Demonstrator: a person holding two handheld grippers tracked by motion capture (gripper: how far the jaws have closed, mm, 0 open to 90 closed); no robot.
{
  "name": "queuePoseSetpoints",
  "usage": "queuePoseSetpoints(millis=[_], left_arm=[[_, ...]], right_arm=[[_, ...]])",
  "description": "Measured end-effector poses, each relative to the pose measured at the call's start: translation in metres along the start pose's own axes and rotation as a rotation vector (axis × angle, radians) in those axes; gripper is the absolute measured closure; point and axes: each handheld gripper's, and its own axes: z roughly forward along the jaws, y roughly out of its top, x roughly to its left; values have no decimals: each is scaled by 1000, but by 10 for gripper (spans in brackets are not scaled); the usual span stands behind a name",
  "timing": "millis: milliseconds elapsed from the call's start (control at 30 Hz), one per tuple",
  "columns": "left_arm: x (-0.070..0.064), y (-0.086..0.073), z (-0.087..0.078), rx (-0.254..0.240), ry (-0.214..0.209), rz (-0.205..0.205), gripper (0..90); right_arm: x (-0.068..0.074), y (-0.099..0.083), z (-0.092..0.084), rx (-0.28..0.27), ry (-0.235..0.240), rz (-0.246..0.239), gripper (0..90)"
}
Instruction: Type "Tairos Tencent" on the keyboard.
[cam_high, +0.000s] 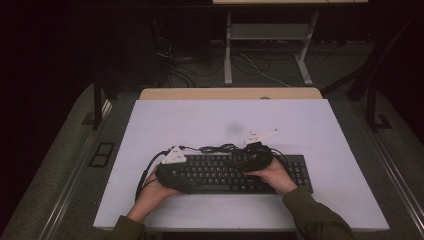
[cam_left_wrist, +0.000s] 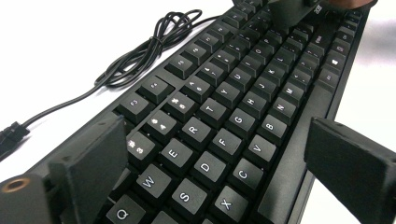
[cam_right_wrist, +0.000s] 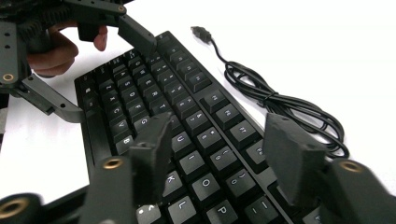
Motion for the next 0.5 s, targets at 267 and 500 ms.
queuePoseSetpoints(millis=[267,500], left_arm=[[1,2,1,-6,10,4,148],[3,5,2,-17,16,-1,246]], right_arm=[[-2,-1,-3,-24,-9,2,350],[-4,-1,-4,-32,-10,7,344]])
